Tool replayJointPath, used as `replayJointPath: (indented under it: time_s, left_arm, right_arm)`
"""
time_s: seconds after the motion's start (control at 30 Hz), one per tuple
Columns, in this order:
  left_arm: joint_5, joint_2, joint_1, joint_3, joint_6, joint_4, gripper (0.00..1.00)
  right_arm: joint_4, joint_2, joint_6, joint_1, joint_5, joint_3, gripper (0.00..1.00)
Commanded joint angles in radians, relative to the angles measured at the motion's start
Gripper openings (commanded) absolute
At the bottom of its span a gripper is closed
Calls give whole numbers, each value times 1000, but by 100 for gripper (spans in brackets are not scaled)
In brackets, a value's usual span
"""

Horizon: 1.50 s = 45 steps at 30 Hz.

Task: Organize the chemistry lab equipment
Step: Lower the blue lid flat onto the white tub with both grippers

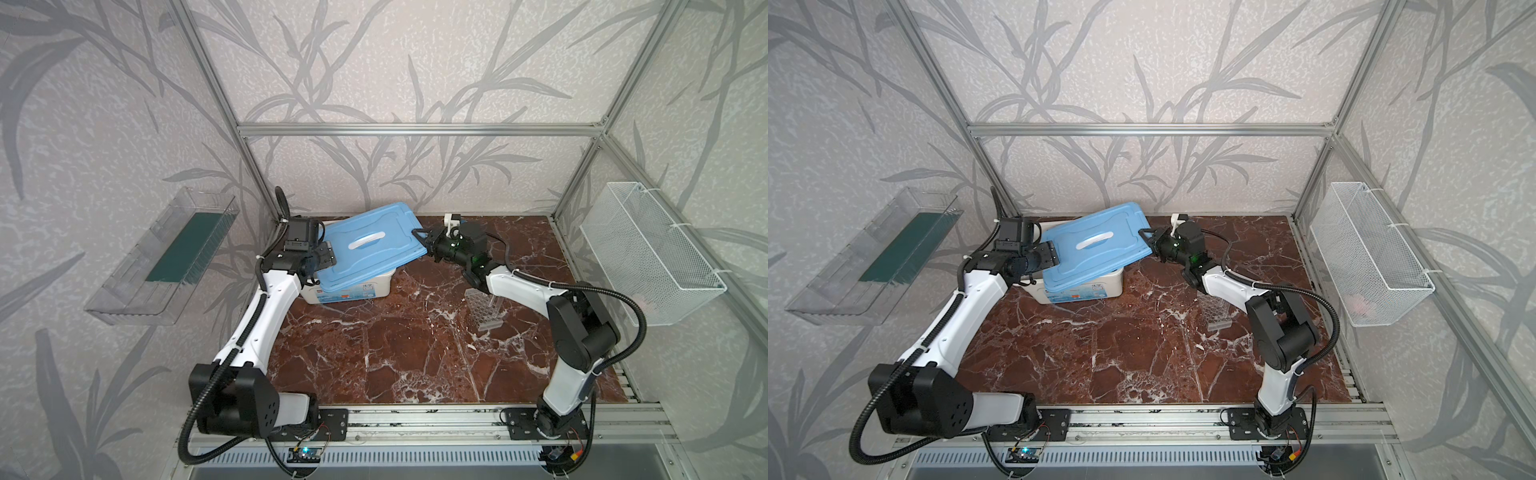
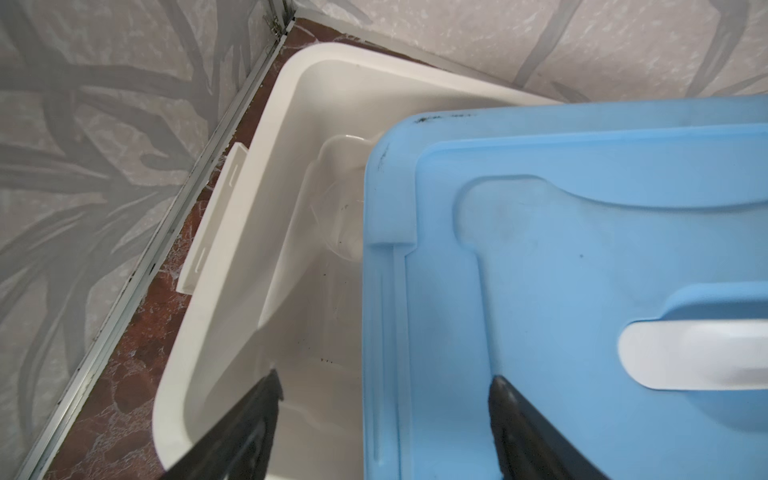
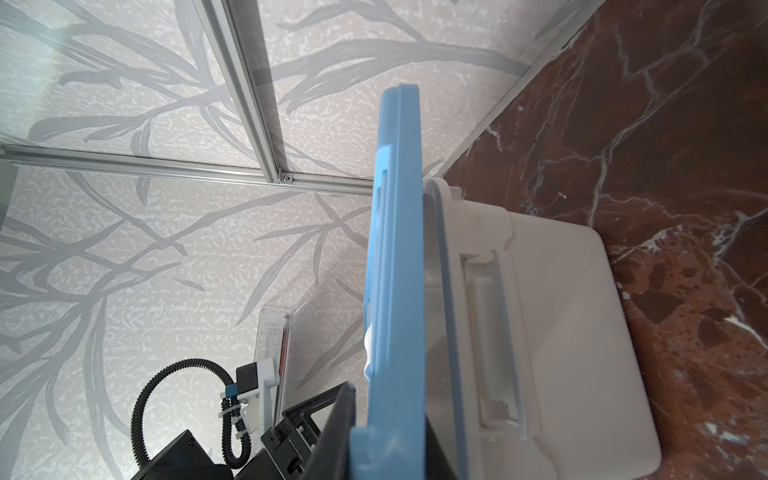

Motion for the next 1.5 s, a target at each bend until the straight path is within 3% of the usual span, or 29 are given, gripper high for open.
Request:
replayJointPath:
  time_s: [0.0,0.33,0.43,0.63,0.87,1.17,1.47]
  left_arm:
    - [-62,7,1,16,19,-26,78]
    - [-54,77,14,31,22,-5,76]
    - [-83,89,18,37,38,-9,80]
    - [-87,108,44,74,45,-40,84]
    - [-81,155,84,135,69,-80,88]
    - [-73,204,124,169,85,-80,93]
    - [-1,268,154,176,94,-71,92]
  right_arm:
    - [-17,32,-67,12,43,-5,21]
    - [-116,70,-118,66,40,76,23]
    - [-141,72,-135,77,27,86,25]
    - [-324,55,-254,106,9,156,34]
    - [-377,110,-281,118,-76,218,38]
    - [-530,142,-368,135,-106,310,56]
    - [-636,169,-432,135,-85,388,57]
